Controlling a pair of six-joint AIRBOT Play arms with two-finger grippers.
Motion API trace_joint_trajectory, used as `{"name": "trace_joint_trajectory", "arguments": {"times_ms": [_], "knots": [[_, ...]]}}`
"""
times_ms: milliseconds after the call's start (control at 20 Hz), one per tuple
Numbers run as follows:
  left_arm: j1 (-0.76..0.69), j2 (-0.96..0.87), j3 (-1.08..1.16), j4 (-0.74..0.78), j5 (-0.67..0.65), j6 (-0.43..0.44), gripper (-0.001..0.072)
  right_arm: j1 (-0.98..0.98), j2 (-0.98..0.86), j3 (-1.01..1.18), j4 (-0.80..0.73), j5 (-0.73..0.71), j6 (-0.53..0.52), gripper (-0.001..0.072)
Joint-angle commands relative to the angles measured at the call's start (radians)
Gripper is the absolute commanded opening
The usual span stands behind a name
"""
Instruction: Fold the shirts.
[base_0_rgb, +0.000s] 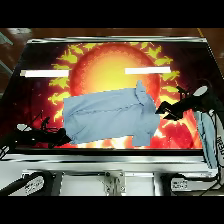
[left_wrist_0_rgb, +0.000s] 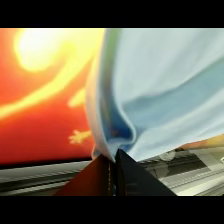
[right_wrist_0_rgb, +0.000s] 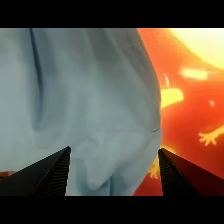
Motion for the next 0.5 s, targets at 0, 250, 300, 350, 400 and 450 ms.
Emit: {"name": "trace_joint_trajectory", "arguments": {"times_ms": [0, 250, 300, 350, 400, 450], "knots": [[0.0, 0.051, 0.024, -0.005, -0.037, 0.003, 0.0042, 0.065, -0.059, 0.0, -0.095, -0.063, 0.005, 0.0673], [0.0, 0.132, 0.076, -0.009, -0.051, -0.001, 0.0042, 0.027, -0.076, 0.0, -0.084, -0.141, 0.052, 0.0671], [0.0, 0.132, 0.081, -0.013, -0.05, -0.001, 0.0043, 0.037, -0.091, 0.0, -0.038, -0.161, 0.051, 0.067], [0.0, 0.132, 0.084, -0.016, -0.05, -0.001, 0.0043, 0.052, -0.111, 0.0, 0.016, -0.171, 0.046, 0.0656], [0.0, 0.132, 0.09, -0.016, -0.05, 0.0, 0.0042, 0.071, -0.128, 0.0, 0.053, -0.167, 0.036, 0.0558], [0.001, 0.132, 0.105, -0.015, -0.05, 0.018, 0.0042, 0.093, -0.135, 0.0, 0.063, -0.162, 0.036, 0.0438]]}}
